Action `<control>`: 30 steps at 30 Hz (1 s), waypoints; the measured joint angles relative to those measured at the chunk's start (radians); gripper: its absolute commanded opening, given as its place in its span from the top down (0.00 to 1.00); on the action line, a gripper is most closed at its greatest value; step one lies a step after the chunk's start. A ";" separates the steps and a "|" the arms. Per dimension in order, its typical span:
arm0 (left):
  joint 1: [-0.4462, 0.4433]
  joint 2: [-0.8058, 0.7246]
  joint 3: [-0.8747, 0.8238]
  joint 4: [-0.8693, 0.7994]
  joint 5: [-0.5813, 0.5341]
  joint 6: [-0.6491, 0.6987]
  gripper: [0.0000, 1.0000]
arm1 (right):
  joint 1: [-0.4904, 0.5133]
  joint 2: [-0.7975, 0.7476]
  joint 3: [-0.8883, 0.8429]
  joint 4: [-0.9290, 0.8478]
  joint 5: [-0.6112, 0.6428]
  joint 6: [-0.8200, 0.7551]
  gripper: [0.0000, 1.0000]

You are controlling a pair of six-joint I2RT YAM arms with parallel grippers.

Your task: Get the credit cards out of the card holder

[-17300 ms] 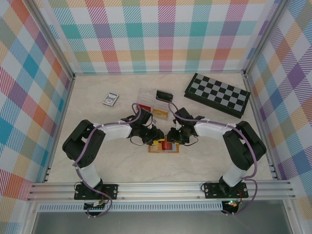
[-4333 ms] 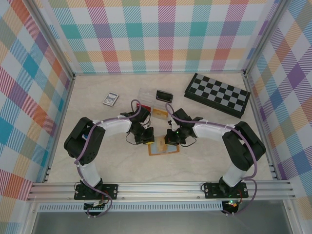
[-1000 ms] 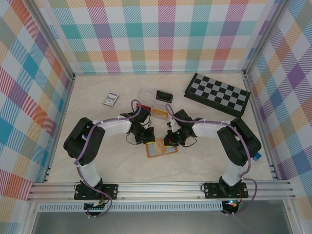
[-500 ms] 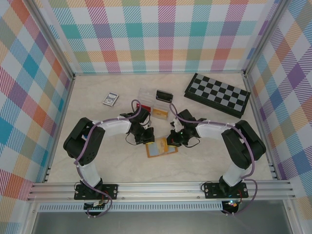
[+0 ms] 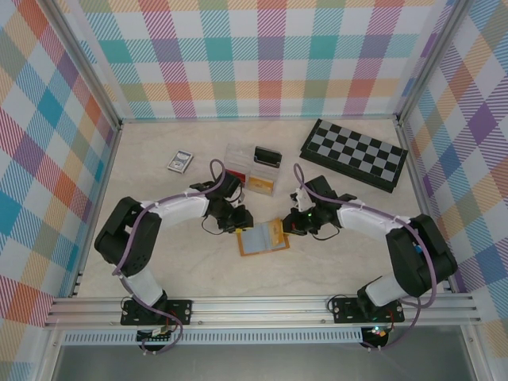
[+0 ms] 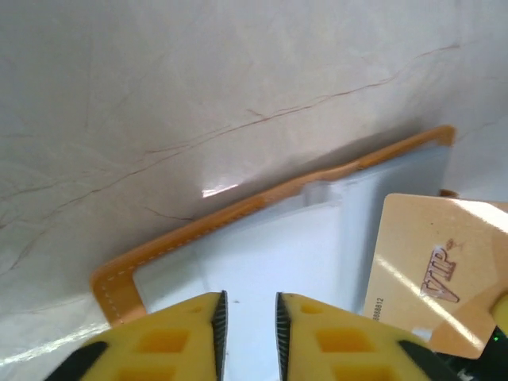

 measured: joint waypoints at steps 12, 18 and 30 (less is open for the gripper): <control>0.047 -0.111 -0.181 0.393 0.223 -0.182 0.23 | -0.026 -0.067 -0.023 0.115 -0.148 0.025 1.00; 0.075 -0.132 -0.211 0.556 0.332 -0.249 0.21 | -0.040 -0.060 -0.023 0.233 -0.257 0.074 1.00; 0.097 -0.157 -0.223 0.758 0.430 -0.326 0.59 | -0.079 -0.055 -0.011 0.347 -0.362 0.145 1.00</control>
